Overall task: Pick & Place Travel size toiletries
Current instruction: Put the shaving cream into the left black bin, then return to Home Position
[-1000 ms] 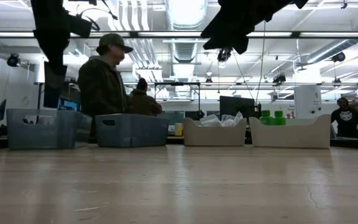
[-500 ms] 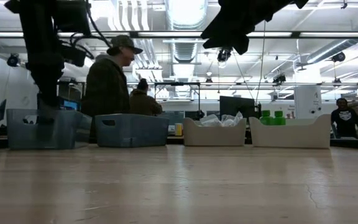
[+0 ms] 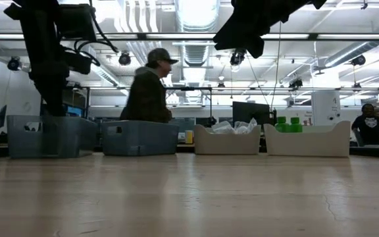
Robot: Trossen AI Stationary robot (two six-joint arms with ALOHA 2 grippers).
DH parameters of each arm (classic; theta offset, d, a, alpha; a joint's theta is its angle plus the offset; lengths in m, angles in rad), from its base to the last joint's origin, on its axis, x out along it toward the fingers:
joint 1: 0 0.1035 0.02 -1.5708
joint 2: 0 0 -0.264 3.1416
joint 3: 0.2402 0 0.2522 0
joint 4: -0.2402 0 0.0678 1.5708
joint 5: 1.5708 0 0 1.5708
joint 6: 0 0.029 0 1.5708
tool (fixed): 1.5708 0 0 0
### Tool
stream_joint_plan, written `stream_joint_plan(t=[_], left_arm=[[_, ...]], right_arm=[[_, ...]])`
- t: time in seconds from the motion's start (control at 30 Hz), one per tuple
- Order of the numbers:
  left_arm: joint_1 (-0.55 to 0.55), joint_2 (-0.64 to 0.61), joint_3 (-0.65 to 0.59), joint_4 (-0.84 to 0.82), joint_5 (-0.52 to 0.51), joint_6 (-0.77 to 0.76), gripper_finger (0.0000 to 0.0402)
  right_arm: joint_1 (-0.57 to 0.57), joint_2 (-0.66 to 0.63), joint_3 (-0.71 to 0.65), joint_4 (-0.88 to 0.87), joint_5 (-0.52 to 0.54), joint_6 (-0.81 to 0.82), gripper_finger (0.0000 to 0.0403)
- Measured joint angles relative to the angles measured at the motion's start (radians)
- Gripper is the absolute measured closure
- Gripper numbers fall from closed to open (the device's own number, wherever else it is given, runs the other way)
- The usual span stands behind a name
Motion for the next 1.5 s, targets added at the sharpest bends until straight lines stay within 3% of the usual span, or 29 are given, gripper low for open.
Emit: stream_joint_plan(t=[0.37,0.53,0.73,0.97,1.3,1.5], left_arm=[[0.000,-0.037,0.005,-0.006,-0.001,0.001,0.0281],[0.000,-0.059,0.074,-0.016,-0.001,0.001,0.0253],[0.000,-0.140,0.190,-0.038,-0.018,0.010,0.0250],[-0.001,-0.293,0.275,-0.009,-0.122,0.006,0.0250],[-0.001,-0.449,0.303,0.129,-0.147,-0.026,0.0250],[0.000,-0.462,0.304,0.213,-0.175,-0.048,0.0250]], right_arm=[[0.000,0.000,0.000,-0.001,0.000,-0.002,0.0330],[0.000,0.000,0.000,-0.002,0.000,-0.002,0.0340],[0.000,0.000,0.000,-0.003,0.000,-0.002,0.0346],[0.000,0.000,0.000,-0.003,0.000,-0.006,0.0346],[0.000,0.000,0.000,-0.007,0.000,-0.013,0.0346],[0.000,0.000,0.000,-0.004,0.000,0.001,0.0346]])
